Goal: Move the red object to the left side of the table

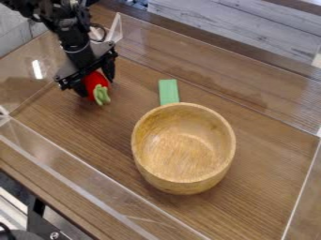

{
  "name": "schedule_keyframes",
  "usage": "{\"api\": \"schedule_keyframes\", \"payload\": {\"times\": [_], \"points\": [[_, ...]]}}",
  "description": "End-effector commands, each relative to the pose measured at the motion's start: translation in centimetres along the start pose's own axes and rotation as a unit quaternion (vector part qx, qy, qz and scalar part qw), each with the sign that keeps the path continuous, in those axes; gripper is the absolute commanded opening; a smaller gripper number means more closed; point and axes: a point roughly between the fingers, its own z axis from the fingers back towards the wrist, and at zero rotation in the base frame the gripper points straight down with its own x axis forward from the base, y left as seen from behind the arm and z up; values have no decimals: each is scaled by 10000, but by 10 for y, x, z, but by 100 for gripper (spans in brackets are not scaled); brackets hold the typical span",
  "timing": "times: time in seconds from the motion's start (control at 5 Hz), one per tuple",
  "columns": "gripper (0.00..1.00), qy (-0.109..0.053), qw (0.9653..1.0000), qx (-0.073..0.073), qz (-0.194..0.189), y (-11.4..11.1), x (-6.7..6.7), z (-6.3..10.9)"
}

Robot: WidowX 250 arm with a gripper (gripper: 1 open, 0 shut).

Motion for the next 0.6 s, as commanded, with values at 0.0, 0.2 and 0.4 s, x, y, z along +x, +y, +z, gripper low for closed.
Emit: {"api": "schedule_keyframes", "payload": {"times": [0.0,0.2,0.4], "points": [[100,0,10000,69,56,12,8,1],[100,21,9999,95,65,10,7,13],[100,49,9999,149,67,8,4,23]]}}
